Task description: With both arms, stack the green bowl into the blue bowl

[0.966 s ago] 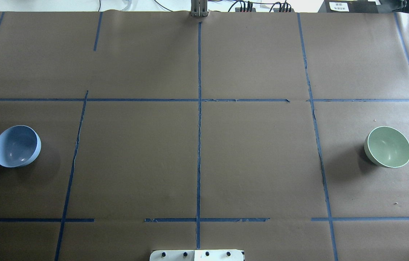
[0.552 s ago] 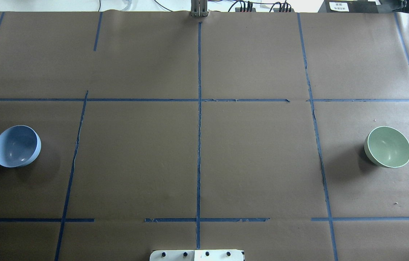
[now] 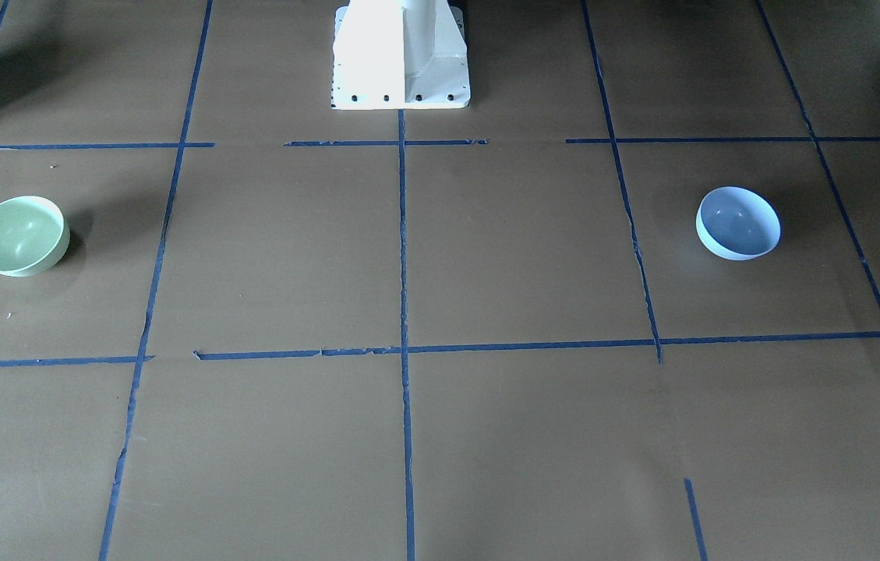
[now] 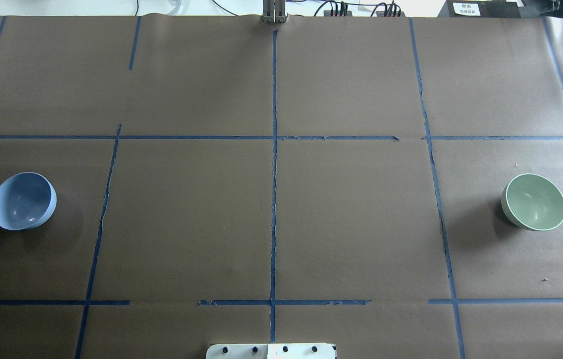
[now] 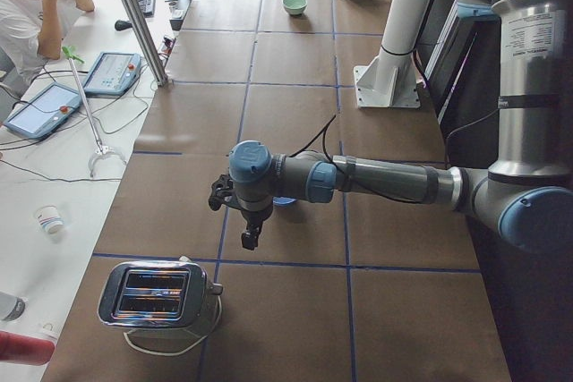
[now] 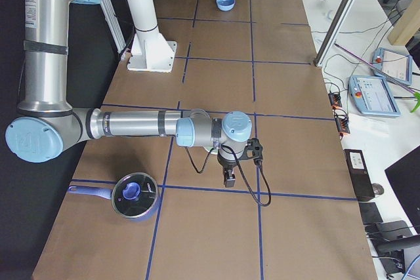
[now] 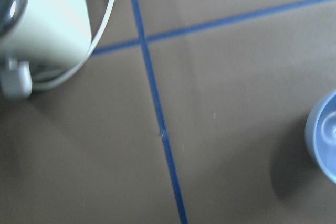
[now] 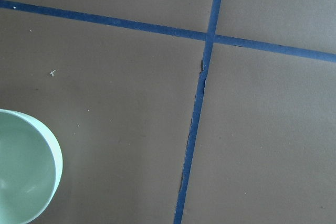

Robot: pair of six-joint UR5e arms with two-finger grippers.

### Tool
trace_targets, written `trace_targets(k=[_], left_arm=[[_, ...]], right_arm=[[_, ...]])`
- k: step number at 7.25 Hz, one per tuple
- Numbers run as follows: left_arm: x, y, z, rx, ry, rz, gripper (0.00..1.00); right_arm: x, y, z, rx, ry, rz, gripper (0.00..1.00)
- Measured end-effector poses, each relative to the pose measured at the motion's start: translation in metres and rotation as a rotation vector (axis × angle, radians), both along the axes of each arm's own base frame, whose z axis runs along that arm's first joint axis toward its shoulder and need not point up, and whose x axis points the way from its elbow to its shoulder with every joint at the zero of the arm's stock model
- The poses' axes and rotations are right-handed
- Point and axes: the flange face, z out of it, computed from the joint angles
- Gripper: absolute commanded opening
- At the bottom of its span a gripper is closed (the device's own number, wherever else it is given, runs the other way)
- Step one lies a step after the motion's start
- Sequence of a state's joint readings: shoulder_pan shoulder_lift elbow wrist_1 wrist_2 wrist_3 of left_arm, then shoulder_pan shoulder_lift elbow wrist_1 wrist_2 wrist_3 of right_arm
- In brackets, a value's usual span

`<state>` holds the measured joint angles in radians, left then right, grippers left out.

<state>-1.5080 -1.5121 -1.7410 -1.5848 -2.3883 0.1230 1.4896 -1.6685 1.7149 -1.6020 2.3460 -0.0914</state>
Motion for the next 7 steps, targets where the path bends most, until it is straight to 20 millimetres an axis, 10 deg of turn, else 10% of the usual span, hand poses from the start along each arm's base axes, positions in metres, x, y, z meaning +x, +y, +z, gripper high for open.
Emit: trace_targets(k=[3, 7], left_arm=[[0.038, -0.012, -0.01, 0.006, 0.046, -0.036, 1.0], [0.174, 0.038, 0.004, -0.093, 0.048, -0.128, 0.92]], right_arm=[[-0.006, 0.0, 0.0, 0.0, -0.002, -0.012, 1.0], [-0.008, 0.0, 0.0, -0.001, -0.002, -0.016, 1.0]])
